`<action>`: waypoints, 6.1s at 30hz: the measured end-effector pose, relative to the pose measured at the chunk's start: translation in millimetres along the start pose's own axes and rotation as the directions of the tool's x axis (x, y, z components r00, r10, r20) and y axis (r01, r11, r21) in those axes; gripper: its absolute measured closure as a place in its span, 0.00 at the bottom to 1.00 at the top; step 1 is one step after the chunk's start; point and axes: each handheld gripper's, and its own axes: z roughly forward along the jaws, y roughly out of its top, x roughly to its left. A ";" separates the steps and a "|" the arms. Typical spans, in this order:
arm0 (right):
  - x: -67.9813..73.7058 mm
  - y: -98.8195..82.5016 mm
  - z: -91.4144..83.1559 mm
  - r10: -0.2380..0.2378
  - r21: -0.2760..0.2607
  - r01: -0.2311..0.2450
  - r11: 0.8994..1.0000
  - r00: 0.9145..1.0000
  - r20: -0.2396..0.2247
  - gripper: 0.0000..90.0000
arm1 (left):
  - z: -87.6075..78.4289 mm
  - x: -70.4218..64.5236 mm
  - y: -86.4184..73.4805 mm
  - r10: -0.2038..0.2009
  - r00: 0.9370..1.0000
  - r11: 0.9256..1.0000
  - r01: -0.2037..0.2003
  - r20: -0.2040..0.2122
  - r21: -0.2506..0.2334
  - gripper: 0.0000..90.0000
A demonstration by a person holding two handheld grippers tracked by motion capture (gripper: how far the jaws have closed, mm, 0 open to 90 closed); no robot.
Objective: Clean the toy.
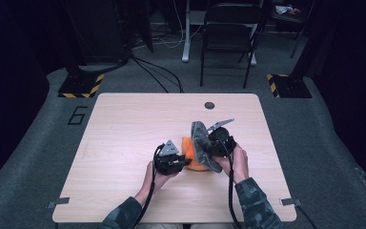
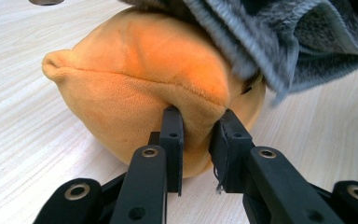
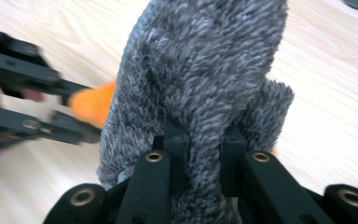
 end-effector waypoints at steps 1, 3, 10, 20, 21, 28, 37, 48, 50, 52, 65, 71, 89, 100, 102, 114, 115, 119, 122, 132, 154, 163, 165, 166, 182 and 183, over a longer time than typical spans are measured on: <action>-2.7 -1.2 0.0 0.007 0.007 -0.007 1.000 1.000 0.009 0.87 | 0.1 0.8 0.0 0.002 1.000 1.000 -0.002 0.005 0.000 0.84; -8.5 -4.7 0.8 0.027 0.010 -0.027 1.000 1.000 0.004 0.87 | 0.3 1.0 -0.2 -0.007 1.000 1.000 0.007 0.002 -0.002 0.84; -36.7 -19.2 8.4 0.126 0.038 -0.125 0.991 0.992 -0.018 0.87 | 1.4 1.1 -0.4 -0.011 1.000 1.000 0.011 0.009 -0.001 0.83; -58.1 -36.3 25.6 0.171 0.096 -0.176 0.980 0.984 0.057 0.87 | 1.0 4.0 0.1 -0.003 1.000 1.000 0.003 0.017 0.003 0.83; -59.9 -37.6 27.6 0.178 0.102 -0.184 0.978 0.982 0.060 0.87 | 1.0 4.1 0.2 -0.004 1.000 1.000 0.004 0.018 0.002 0.83; -72.1 -56.5 53.5 0.210 0.189 -0.224 0.956 0.973 0.092 0.87 | 0.0 7.0 -0.6 -0.030 0.999 1.000 0.030 0.020 -0.004 0.83; -65.7 -26.3 -8.3 0.197 0.022 -0.198 0.980 0.979 0.059 0.87 | 0.0 7.5 -0.4 -0.029 0.999 1.000 0.029 0.024 -0.005 0.83; 6.5 6.7 -21.9 0.004 -0.077 -0.010 0.997 0.997 -0.073 0.87 | -0.4 4.4 1.5 -0.023 1.000 1.000 0.023 0.022 -0.007 0.83; 10.4 6.0 -12.5 0.004 -0.066 -0.010 0.998 0.997 -0.083 0.87 | -0.4 4.5 1.5 -0.016 1.000 1.000 0.016 0.018 -0.002 0.82; 13.5 4.2 -2.9 -0.010 -0.066 0.005 0.998 0.996 -0.084 0.87 | 0.3 5.8 0.4 -0.021 1.000 1.000 0.021 0.015 -0.003 0.82; -9.3 -6.4 2.2 0.042 -0.007 -0.042 0.999 0.999 0.001 0.87 | 0.6 9.4 -3.3 -0.020 1.000 1.000 0.020 0.023 0.003 0.82; -25.7 -14.7 6.7 0.086 0.024 -0.088 0.996 0.995 0.045 0.87 | 0.4 10.3 -3.8 -0.030 0.999 1.000 0.030 0.027 0.001 0.82; -77.7 -58.3 42.8 0.267 0.157 -0.278 0.948 0.959 0.091 0.87 | -2.6 15.8 -5.1 -0.040 0.999 0.999 0.040 0.012 -0.007 0.82; -32.0 -9.7 -11.5 0.126 -0.020 -0.127 0.992 0.990 -0.059 0.87 | -3.3 19.2 -5.4 -0.030 0.999 0.999 0.031 0.025 -0.011 0.79; -22.8 -10.7 5.8 0.106 0.020 -0.105 0.994 0.994 -0.032 0.87 | -3.9 19.2 -4.7 -0.017 1.000 1.000 0.017 0.015 -0.009 0.68; -25.5 -15.7 14.7 0.119 0.001 -0.119 0.993 0.993 -0.003 0.87 | 9.0 4.9 -12.7 0.082 0.993 0.997 -0.083 -0.087 -0.005 0.54; -25.8 -16.2 14.7 0.121 0.000 -0.121 0.993 0.993 -0.006 0.87 | 9.2 4.9 -12.8 0.089 0.992 0.996 -0.089 -0.086 -0.001 0.59; -27.1 -16.9 14.9 0.121 -0.003 -0.121 0.993 0.993 -0.010 0.87 | 10.8 5.1 -14.2 0.074 0.993 0.997 -0.076 -0.089 -0.019 0.77; -27.4 -17.1 14.9 0.122 -0.009 -0.122 0.993 0.993 -0.004 0.87 | 10.8 4.2 -13.5 0.071 0.993 0.997 -0.074 -0.095 -0.023 0.82; -24.0 -16.7 10.5 0.101 -0.022 -0.100 0.995 0.994 0.035 0.87 | 8.4 5.2 -9.7 0.023 0.997 0.999 -0.026 -0.068 -0.037 0.88; 19.8 2.6 -6.0 -0.025 -0.082 0.024 0.996 1.000 -0.016 0.87 | 2.1 0.9 2.5 -0.103 0.995 0.994 0.103 0.008 -0.042 0.89; -3.6 -6.7 0.7 0.037 -0.052 -0.036 0.998 0.999 0.008 0.87 | 3.4 4.8 1.8 -0.088 0.996 0.996 0.088 0.010 -0.032 0.83; -6.6 -7.9 2.3 0.050 -0.052 -0.050 0.997 0.999 0.002 0.87 | 2.5 2.3 4.5 -0.048 0.999 0.998 0.048 0.002 -0.040 0.68; -7.2 -8.4 2.7 0.056 -0.050 -0.056 0.997 0.998 0.006 0.87 | 2.3 0.2 5.5 -0.025 1.000 0.999 0.024 -0.008 -0.039 0.60; -46.1 -34.0 11.4 0.165 0.016 -0.166 0.986 0.985 0.049 0.87 | 10.3 1.5 -1.7 -0.021 0.998 0.999 0.019 -0.066 -0.037 0.82; -50.2 -37.1 15.4 0.181 0.023 -0.183 0.983 0.982 0.048 0.87 | 10.0 1.4 -1.7 -0.017 0.998 0.999 0.015 -0.066 -0.034 0.82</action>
